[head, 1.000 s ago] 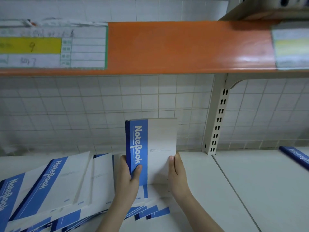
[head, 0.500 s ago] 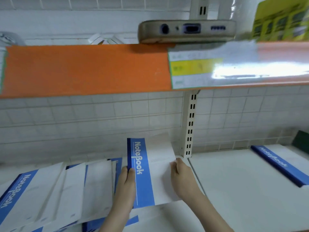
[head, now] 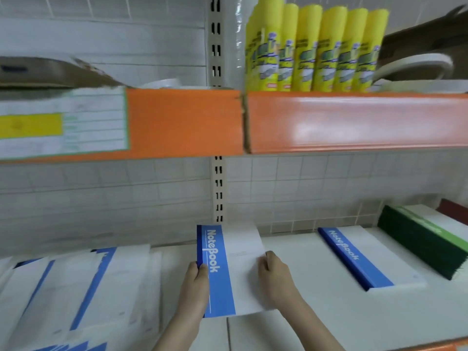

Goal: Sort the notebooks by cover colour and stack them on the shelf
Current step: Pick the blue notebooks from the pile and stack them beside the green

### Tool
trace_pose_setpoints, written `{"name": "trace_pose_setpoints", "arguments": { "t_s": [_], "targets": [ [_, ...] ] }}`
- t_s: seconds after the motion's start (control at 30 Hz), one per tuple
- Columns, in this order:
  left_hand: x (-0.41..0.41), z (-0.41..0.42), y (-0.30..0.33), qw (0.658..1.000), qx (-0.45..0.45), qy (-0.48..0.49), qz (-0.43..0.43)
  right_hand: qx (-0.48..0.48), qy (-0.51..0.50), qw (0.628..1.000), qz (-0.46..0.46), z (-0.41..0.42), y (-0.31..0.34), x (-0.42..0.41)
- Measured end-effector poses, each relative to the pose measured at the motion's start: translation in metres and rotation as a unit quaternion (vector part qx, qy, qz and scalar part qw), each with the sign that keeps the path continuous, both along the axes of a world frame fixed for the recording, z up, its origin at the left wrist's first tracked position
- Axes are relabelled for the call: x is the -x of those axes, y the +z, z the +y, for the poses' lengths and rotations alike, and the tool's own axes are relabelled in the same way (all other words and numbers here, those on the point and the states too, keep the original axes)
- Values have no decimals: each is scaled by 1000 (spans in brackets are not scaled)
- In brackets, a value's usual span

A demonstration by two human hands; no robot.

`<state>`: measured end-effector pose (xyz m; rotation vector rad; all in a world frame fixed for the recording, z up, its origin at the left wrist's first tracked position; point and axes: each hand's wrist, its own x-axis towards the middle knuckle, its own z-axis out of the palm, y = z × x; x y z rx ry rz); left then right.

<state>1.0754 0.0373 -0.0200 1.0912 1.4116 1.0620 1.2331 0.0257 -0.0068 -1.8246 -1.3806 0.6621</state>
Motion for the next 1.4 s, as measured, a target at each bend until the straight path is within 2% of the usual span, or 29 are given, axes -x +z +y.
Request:
{"name": "trace_pose_setpoints", "arguments": {
  "t_s": [0.6, 0.83, 0.93, 1.07, 1.4],
  "targets": [
    [-220, -4, 0, 997, 52, -63, -12, 28, -62, 997, -45, -27, 5, -219],
    [-273, 19, 4, 985, 72, -154, 11, 29, -97, 994, -41, -17, 5, -290],
    [-288, 27, 4, 978, 52, -194, 60, 21, -104, 994, -38, -11, 1, -313],
    [-302, 28, 0, 973, -16, -186, 137, 10, -103, 993, -62, -4, -9, -331],
    [-313, 20, -13, 977, -68, -168, 116, -68, -144, 985, -67, -9, -28, -343]
  ]
}}
